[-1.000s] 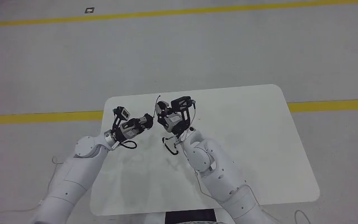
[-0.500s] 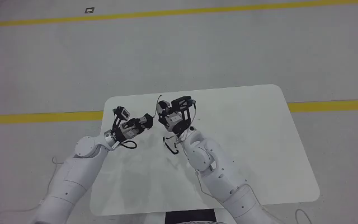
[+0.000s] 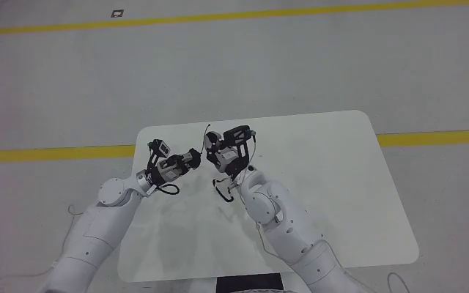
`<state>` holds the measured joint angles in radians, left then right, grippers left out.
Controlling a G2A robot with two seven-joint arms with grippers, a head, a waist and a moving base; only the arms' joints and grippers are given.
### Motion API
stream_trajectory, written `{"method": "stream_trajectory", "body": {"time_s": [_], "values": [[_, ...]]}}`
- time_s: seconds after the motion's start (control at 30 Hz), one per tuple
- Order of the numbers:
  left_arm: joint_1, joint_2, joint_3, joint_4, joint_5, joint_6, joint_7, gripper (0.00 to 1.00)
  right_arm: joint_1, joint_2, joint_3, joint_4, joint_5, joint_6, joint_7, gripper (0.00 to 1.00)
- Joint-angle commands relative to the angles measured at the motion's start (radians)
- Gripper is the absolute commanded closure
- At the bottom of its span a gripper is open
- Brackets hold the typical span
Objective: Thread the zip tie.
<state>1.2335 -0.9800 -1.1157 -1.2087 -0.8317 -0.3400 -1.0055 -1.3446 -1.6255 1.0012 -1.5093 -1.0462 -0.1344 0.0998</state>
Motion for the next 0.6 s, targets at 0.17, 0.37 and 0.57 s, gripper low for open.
{"method": "stream_trajectory", "body": {"time_s": [0.17,0.37,0.57], "values": [[0.000,0.000,0.000,0.000,0.000,0.000,0.000,1.00,0.008,0.003,-0.006,0.011,0.004,0.006,0.000,1.00],[0.000,0.000,0.000,0.000,0.000,0.000,0.000,1.00,0.012,0.007,-0.010,0.016,0.007,0.011,-0.002,1.00],[0.000,0.000,0.000,0.000,0.000,0.000,0.000,1.00,0.013,0.010,-0.011,0.016,0.009,0.014,-0.005,1.00]]}}
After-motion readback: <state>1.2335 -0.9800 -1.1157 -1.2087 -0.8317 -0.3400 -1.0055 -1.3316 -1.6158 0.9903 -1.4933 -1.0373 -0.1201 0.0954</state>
